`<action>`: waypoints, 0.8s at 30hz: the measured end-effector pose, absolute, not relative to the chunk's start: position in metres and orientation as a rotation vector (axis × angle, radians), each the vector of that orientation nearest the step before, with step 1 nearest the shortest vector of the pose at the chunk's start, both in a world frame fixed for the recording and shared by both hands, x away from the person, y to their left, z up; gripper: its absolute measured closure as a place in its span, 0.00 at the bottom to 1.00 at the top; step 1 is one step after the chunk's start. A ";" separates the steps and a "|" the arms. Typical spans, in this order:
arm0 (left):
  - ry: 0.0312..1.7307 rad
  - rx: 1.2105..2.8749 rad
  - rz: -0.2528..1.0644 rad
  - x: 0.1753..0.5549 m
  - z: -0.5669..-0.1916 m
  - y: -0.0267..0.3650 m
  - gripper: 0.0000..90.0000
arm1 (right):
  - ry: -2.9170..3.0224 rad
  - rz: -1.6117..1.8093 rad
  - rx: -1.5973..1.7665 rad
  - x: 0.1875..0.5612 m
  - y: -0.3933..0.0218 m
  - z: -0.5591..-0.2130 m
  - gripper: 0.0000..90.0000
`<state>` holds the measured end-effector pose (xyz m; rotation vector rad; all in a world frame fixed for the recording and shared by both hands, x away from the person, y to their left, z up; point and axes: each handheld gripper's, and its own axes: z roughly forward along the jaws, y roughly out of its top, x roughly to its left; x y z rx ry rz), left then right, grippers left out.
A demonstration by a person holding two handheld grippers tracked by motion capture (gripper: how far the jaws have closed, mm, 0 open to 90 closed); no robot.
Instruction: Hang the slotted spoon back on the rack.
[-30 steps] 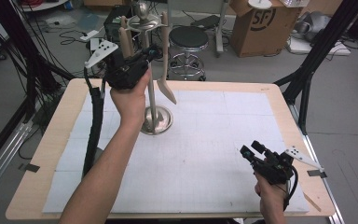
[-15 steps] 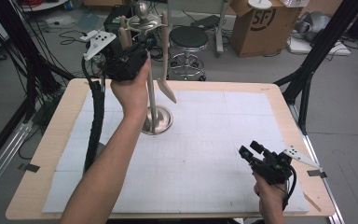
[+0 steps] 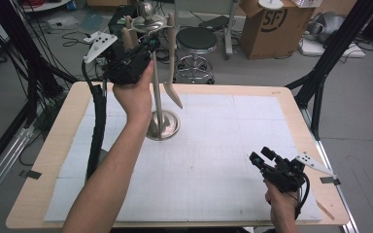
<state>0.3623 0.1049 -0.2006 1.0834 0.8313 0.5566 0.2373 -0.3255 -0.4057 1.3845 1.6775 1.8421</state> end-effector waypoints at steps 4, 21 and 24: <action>0.842 1.077 0.565 0.361 -0.201 0.112 1.00 | 1.687 1.838 1.379 0.237 -0.326 -0.406 0.30; 0.871 1.075 0.558 0.370 -0.202 0.136 1.00 | 1.692 1.833 1.374 0.238 -0.323 -0.406 0.30; 0.873 1.070 0.557 0.371 -0.201 0.138 1.00 | 1.692 1.833 1.375 0.238 -0.323 -0.406 0.30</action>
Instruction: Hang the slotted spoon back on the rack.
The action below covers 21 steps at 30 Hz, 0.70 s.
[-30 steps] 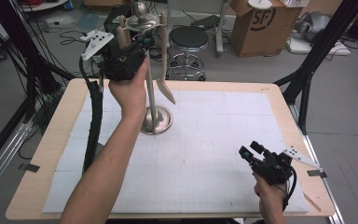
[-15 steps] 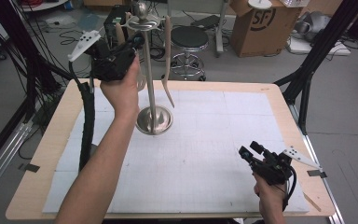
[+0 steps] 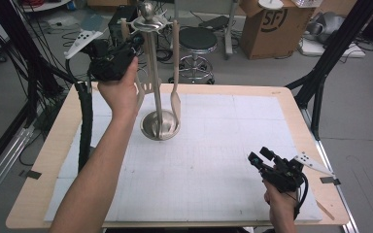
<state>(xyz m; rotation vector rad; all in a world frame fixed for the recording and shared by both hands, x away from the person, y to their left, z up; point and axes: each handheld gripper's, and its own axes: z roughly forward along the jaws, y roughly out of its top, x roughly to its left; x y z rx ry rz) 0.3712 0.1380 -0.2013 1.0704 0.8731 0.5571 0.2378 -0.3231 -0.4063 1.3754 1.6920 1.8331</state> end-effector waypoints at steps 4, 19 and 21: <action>0.868 1.074 0.553 0.370 -0.202 0.138 1.00 | 1.694 1.834 1.373 0.238 -0.323 -0.406 0.30; 0.811 1.178 0.462 0.360 -0.219 0.137 0.54 | 1.702 1.831 1.372 0.238 -0.320 -0.407 0.30; 0.800 1.190 0.459 0.358 -0.222 0.139 0.51 | 1.708 1.829 1.373 0.238 -0.319 -0.407 0.30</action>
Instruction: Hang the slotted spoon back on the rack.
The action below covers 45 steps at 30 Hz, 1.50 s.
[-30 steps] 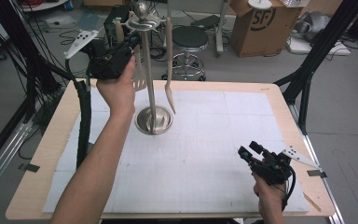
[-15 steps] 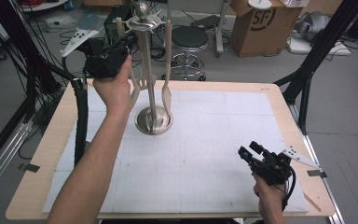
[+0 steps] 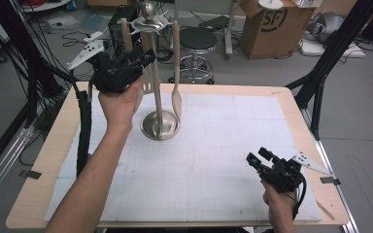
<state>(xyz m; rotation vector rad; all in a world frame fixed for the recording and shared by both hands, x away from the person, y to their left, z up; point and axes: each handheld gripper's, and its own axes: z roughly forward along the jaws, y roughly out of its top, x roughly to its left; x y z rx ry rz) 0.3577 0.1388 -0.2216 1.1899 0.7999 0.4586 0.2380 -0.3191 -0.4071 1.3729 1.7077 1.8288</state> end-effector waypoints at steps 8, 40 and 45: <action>0.751 1.236 0.436 0.335 -0.251 0.158 0.40 | 1.712 1.825 1.382 0.238 -0.318 -0.407 0.30; 0.833 1.304 0.347 0.279 -0.374 0.201 0.34 | 1.755 1.815 1.349 0.243 -0.306 -0.408 0.29; 0.867 1.325 0.358 0.271 -0.391 0.208 0.34 | 1.762 1.807 1.350 0.243 -0.305 -0.408 0.29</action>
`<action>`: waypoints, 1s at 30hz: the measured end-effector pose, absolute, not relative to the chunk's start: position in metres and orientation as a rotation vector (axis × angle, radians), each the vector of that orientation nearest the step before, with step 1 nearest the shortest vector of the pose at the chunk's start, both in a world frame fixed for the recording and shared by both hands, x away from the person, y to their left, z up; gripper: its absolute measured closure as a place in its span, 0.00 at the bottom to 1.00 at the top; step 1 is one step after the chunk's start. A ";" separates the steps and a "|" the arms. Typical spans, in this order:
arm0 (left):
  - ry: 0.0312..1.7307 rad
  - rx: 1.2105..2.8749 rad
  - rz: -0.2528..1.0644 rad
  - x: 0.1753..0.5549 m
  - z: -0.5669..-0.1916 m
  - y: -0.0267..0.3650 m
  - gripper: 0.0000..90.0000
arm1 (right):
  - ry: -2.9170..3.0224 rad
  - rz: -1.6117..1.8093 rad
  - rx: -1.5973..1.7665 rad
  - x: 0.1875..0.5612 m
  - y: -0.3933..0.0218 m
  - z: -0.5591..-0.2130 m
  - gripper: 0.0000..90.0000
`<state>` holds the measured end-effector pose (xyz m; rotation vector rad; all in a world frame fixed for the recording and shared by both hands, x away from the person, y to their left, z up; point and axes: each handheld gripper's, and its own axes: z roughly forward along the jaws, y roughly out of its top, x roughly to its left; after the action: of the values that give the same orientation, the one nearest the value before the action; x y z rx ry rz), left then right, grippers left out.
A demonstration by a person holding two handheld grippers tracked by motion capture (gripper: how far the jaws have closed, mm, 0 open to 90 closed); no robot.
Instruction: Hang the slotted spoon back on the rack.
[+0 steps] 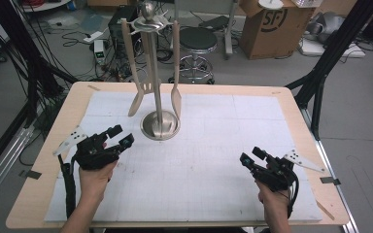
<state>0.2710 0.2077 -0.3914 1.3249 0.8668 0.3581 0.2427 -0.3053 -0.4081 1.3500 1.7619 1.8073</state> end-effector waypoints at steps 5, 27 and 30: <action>0.902 1.340 0.355 0.264 -0.406 0.213 0.34 | 1.750 1.807 1.357 0.241 -0.308 -0.408 0.29; 0.961 1.395 0.360 0.239 -0.426 0.217 0.33 | 1.778 1.809 1.336 0.240 -0.302 -0.407 0.29; 0.959 1.392 0.368 0.237 -0.425 0.219 0.33 | 1.787 1.810 1.335 0.241 -0.301 -0.407 0.28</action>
<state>0.2368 0.2189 -0.4255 1.3917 0.9589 0.3681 0.2410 -0.3010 -0.4070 1.3352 1.7870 1.8105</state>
